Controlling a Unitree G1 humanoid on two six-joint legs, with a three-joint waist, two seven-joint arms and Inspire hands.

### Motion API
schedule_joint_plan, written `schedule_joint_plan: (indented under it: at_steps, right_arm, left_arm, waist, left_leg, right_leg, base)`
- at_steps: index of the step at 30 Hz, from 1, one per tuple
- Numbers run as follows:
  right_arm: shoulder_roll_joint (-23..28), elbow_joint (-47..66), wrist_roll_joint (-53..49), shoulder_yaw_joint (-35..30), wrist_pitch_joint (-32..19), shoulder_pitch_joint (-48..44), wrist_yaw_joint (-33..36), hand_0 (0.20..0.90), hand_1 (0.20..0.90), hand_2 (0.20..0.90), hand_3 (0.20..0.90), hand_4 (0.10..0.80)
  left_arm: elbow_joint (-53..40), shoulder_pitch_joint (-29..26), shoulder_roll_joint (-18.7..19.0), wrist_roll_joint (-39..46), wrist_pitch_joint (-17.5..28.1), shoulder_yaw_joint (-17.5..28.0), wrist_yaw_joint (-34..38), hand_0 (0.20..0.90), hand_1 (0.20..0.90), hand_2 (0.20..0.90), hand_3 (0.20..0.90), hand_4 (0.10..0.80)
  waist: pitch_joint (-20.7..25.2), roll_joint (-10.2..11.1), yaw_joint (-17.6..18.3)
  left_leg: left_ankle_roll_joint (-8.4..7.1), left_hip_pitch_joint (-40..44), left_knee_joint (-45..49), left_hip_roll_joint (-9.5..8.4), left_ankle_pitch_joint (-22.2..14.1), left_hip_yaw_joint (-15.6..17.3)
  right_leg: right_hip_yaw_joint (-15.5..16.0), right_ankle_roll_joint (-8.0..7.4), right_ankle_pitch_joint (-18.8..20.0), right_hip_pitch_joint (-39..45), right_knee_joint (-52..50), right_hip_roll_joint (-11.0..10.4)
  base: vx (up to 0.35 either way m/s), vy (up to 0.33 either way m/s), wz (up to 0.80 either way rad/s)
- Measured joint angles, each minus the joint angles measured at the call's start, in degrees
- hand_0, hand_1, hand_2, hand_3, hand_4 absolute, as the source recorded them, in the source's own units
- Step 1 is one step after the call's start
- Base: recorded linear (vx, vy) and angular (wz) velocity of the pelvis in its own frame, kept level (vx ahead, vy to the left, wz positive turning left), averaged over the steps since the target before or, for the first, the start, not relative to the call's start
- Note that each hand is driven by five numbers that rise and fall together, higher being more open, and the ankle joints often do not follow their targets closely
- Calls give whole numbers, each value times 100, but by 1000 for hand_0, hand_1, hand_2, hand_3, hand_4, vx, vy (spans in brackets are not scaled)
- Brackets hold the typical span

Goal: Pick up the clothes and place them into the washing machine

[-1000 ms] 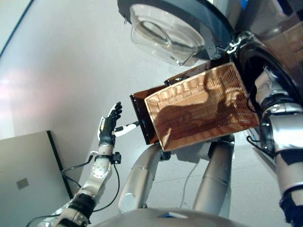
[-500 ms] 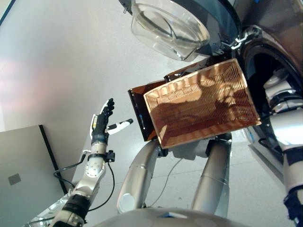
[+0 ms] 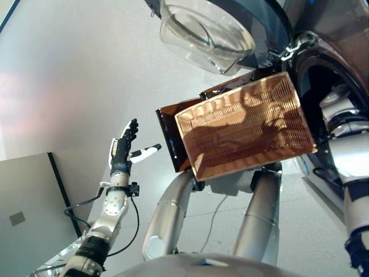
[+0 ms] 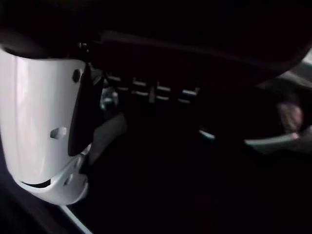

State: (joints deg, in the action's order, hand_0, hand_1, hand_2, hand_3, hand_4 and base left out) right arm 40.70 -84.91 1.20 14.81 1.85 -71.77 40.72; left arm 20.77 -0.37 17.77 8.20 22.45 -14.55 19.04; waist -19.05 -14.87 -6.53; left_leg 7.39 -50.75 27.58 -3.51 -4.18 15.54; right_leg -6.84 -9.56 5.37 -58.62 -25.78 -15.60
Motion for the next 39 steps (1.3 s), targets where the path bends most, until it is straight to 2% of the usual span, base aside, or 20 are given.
schedule_joint_plan:
  at_steps: [1, 3, 4, 5, 6, 10, 12, 15, 19, 20, 26, 30, 31, 33, 36, 39]
  right_arm:
    - [-109, 352, -628, -562, -310, 170, 72, 900, 900, 900, 900, 800]
    - [-236, 895, -1382, -778, -785, 610, 86, 900, 900, 900, 900, 800]
    - [-404, 1439, -1699, -1200, -1138, 1022, 54, 900, 900, 900, 900, 800]
    - [-630, 1663, -2210, -1414, -1554, 1263, 26, 900, 900, 900, 900, 800]
    - [-820, 1670, -2644, -1551, -1765, 1324, 10, 900, 900, 900, 900, 800]
    - [-1145, 1657, -3854, -1774, -2347, 1528, -232, 900, 900, 900, 900, 800]
    - [-1179, 1657, -4083, -1767, -2434, 1546, -333, 900, 900, 900, 900, 800]
    - [-1120, 1596, -3724, -1602, -2299, 1485, -158, 900, 900, 900, 900, 800]
    - [-735, 924, -1678, -313, -1173, 1145, 338, 900, 900, 900, 900, 800]
    - [-696, 919, -1108, -171, -935, 1074, 363, 900, 900, 900, 900, 800]
    - [-518, 521, 515, 401, -112, 771, 529, 900, 900, 900, 900, 800]
    - [-558, 589, 222, 124, -248, 827, 403, 900, 900, 900, 900, 800]
    - [-586, 889, -109, -252, -395, 986, 392, 900, 900, 900, 900, 800]
    - [-623, 1146, -853, -583, -769, 1300, 265, 900, 900, 900, 900, 800]
    - [-791, 1188, -1502, -695, -1230, 1538, 258, 900, 900, 900, 900, 800]
    - [-1022, 1384, -1787, -789, -1451, 1573, 221, 900, 900, 900, 900, 800]
  left_arm:
    - [51, 1, 12, -1, -1, 1, 35, 900, 900, 900, 900, 800]
    - [52, -4, 18, -2, 11, 7, 78, 900, 900, 900, 900, 800]
    - [58, -3, 37, -2, 12, 8, 108, 900, 900, 900, 900, 800]
    - [78, 8, 56, 1, 12, 17, 145, 900, 900, 900, 900, 800]
    - [92, 6, 56, 1, 22, 21, 151, 900, 900, 900, 900, 800]
    - [132, -16, 56, 3, 42, 22, 169, 900, 900, 900, 900, 800]
    - [136, -15, 55, 5, 42, 22, 185, 900, 900, 900, 900, 800]
    - [140, -9, 56, 14, 45, 56, 208, 900, 900, 900, 900, 800]
    - [136, -7, 52, 14, 49, 101, 228, 900, 900, 900, 900, 800]
    - [142, 14, 52, 10, 48, 128, 254, 900, 900, 900, 900, 800]
    - [145, 18, 37, -130, 48, 297, 258, 900, 900, 900, 900, 800]
    - [146, 5, 26, -184, 47, 298, 257, 900, 900, 900, 900, 800]
    - [161, -3, -7, -176, 47, 315, 273, 900, 900, 900, 900, 800]
    - [170, -17, -14, -173, 47, 310, 273, 900, 900, 900, 900, 800]
    - [223, -19, -14, -160, 47, 311, 283, 900, 900, 900, 900, 800]
    - [237, -31, -21, -159, 48, 309, 295, 900, 900, 900, 900, 800]
  waist:
    - [11, 25, 68]
    - [26, 71, 135]
    - [38, 104, 136]
    - [43, 122, 160]
    - [44, 122, 238]
    - [44, 122, 265]
    - [45, 121, 256]
    - [46, 119, 228]
    - [49, 117, 83]
    - [49, 117, 68]
    - [62, 102, 49]
    - [62, 101, 17]
    - [62, 102, 16]
    - [62, 102, -10]
    - [62, 102, 65]
    - [61, 103, 108]
  left_leg:
    - [3, 17, 3, 6, -8, -4]
    - [-12, 16, 31, 38, -36, 11]
    - [-25, 16, 29, 71, -44, 20]
    - [-35, 20, 24, 86, -51, 23]
    - [-41, 25, 24, 99, -57, 47]
    - [-74, 37, 32, 175, -59, 65]
    - [-86, 46, 30, 186, -52, 65]
    - [-97, 48, 36, 189, -42, 59]
    - [-115, 45, 50, 195, -25, 39]
    - [-123, 36, 45, 197, -21, 28]
    - [-136, 31, 25, 207, -14, -56]
    - [-141, 27, 27, 209, -13, -73]
    - [-143, 26, 18, 210, -13, -77]
    - [-144, 20, 13, 214, -14, -95]
    - [-148, 23, 4, 222, -18, -93]
    - [-155, 23, 20, 262, -19, -88]
  right_leg:
    - [-2, 0, 5, 25, 16, 11]
    - [-2, 1, 5, 24, 38, 40]
    - [-1, 16, 16, 32, 76, 70]
    - [5, 36, 31, 34, 100, 87]
    - [1, 46, 40, 28, 100, 95]
    - [1, 89, 70, 28, 115, 173]
    - [1, 95, 72, 27, 109, 188]
    - [2, 111, 84, 34, 94, 191]
    - [18, 135, 103, 39, 51, 191]
    - [25, 135, 102, 34, 46, 190]
    - [136, 133, 98, 100, 101, 178]
    - [157, 147, 96, 100, 114, 185]
    - [163, 153, 94, 99, 116, 188]
    - [192, 163, 87, 102, 118, 191]
    - [194, 166, 84, 102, 125, 198]
    - [193, 165, 81, 108, 140, 235]
  base:
    - [16, 0, -6]
    - [13, 5, -9]
    - [10, 11, -14]
    - [10, 17, -16]
    - [9, 19, -12]
    - [6, 14, -9]
    - [-1, 4, -2]
    - [0, 0, 0]
    - [0, 0, 0]
    - [0, 0, 0]
    - [-9, -9, 3]
    - [0, 0, 0]
    - [0, 0, 0]
    - [0, 0, 0]
    - [0, 1, -1]
    - [-5, -4, -5]
